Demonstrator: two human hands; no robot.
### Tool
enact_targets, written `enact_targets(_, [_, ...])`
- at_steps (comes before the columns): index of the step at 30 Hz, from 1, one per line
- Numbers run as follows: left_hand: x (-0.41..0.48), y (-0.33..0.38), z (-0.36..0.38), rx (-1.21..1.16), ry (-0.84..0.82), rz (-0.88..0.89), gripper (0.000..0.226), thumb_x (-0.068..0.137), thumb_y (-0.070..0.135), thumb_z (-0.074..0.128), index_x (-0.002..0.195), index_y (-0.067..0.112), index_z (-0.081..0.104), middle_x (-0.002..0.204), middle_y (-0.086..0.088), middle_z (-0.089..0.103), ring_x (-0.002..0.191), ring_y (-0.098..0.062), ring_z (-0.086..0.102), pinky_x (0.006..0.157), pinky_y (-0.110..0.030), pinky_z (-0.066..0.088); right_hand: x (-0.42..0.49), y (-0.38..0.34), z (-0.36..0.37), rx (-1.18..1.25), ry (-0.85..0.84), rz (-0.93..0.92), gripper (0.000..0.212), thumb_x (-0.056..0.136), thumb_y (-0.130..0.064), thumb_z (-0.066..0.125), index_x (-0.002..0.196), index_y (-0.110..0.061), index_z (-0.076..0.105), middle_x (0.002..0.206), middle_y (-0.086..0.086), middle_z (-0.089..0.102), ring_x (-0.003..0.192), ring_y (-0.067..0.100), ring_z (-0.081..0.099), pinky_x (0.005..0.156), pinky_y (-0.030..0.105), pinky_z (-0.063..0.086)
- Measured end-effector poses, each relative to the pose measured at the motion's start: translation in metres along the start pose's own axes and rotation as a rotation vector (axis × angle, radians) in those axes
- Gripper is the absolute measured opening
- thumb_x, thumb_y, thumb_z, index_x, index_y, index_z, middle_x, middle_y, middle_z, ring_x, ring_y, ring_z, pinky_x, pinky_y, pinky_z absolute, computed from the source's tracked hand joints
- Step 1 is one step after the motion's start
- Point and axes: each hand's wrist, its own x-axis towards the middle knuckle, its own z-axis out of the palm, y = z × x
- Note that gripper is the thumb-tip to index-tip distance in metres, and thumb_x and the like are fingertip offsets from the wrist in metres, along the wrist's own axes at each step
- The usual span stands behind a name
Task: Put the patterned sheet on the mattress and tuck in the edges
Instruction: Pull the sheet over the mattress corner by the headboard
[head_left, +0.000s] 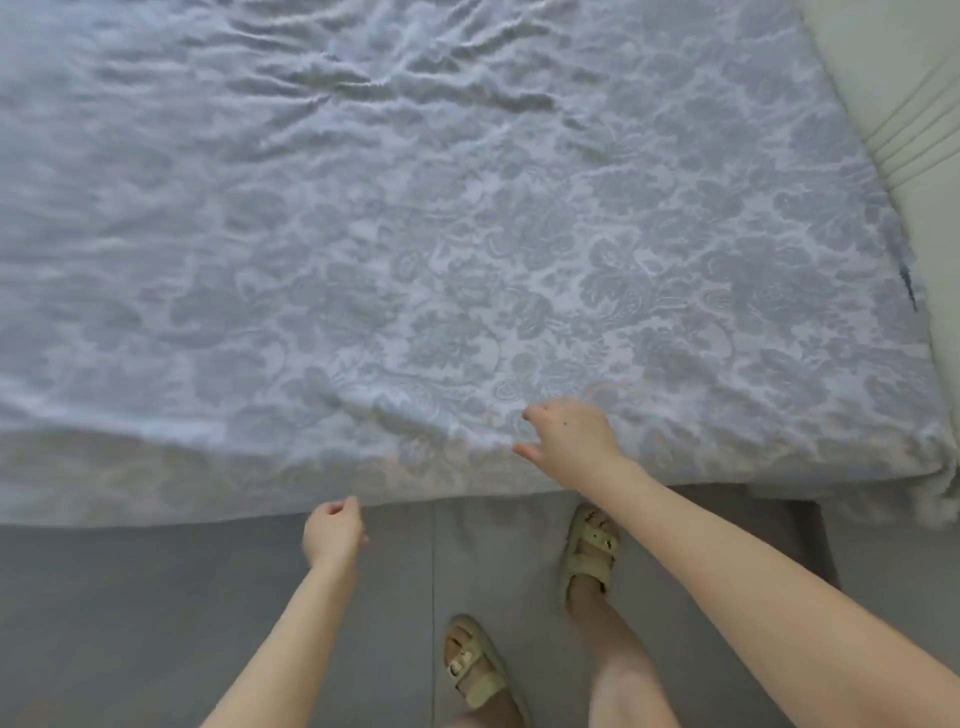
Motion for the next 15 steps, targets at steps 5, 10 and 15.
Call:
enact_targets(5, [0.063, -0.049, -0.035, -0.613, -0.051, -0.449, 0.042, 0.100, 0.016, 0.043, 0.137, -0.004, 0.038, 0.143, -0.024, 0.040, 0.131, -0.036, 0.041, 0.102, -0.044, 0.040, 0.042, -0.076, 0.035, -0.108, -0.082, -0.113, 0.063, 0.087, -0.057, 0.051, 0.137, -0.021, 0.038, 0.135, 0.003, 0.047, 0.121, 0.026, 0.045, 0.092, 0.036, 0.043])
enact_targets(10, [0.111, -0.062, -0.002, -0.815, -0.123, -0.604, 0.050, 0.095, 0.032, 0.053, 0.137, 0.009, 0.040, 0.139, -0.012, 0.041, 0.127, -0.034, 0.041, 0.084, -0.044, 0.052, 0.094, -0.108, 0.052, -0.233, -0.159, -0.163, 0.089, 0.084, -0.063, 0.051, 0.150, -0.030, 0.002, 0.159, 0.008, 0.000, 0.145, 0.033, 0.003, 0.116, 0.049, 0.015])
enact_targets(15, [0.131, -0.052, 0.041, -1.138, -0.346, -0.616, 0.033, 0.095, 0.046, 0.044, 0.089, 0.015, 0.055, 0.068, -0.003, 0.062, 0.065, -0.018, 0.061, 0.057, -0.029, 0.054, 0.131, -0.104, 0.070, -0.337, -0.236, -0.188, 0.092, 0.084, -0.063, 0.050, 0.149, -0.034, -0.007, 0.159, 0.008, -0.008, 0.146, 0.033, -0.001, 0.115, 0.051, 0.018])
